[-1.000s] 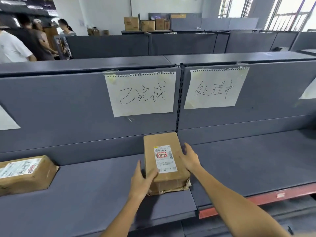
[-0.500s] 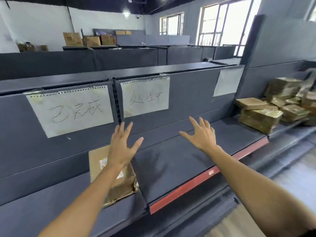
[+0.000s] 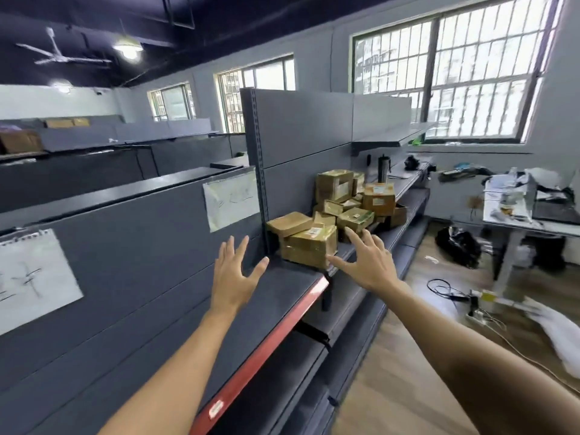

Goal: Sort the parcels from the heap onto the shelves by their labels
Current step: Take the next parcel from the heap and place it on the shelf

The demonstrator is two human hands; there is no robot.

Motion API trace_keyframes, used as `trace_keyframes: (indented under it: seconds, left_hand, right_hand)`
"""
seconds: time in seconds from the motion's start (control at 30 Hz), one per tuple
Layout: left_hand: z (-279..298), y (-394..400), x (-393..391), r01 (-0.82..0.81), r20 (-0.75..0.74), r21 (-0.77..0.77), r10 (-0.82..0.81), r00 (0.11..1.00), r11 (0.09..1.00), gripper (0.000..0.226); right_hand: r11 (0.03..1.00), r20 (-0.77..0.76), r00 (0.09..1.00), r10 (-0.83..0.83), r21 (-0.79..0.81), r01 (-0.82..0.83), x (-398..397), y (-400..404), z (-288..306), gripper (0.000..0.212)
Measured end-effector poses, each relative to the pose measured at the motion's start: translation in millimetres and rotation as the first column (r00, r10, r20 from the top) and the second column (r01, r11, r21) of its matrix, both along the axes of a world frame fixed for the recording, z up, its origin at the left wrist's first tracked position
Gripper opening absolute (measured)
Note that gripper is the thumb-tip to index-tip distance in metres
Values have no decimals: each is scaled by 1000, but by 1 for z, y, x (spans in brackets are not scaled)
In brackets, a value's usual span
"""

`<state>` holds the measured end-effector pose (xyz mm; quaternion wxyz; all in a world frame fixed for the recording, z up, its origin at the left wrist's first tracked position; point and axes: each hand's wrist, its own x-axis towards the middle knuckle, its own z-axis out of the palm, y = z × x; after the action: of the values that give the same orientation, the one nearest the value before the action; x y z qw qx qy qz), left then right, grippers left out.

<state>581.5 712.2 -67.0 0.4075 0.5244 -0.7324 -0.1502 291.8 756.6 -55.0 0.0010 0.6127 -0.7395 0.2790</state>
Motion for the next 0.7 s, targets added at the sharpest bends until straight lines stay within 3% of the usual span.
trace_keyframes:
  seconds: [0.3,0.53,0.7]
  left_hand:
    - [-6,-121,-189,135,124,-11,-133,983,991,90]
    - [-32,-257,-312,147,96,16,-148,984,989,93]
    - [-31,-348,-403,165,89,87,-172,981,983,94]
  right_hand:
    - [984,39,985,-166,69,163,-180,-65,-28,96]
    - [967,32,974,-225,127,219,-301,-165,-41,98]
    - [961,113,957,-267,111,255,-375,-239,-35,91]
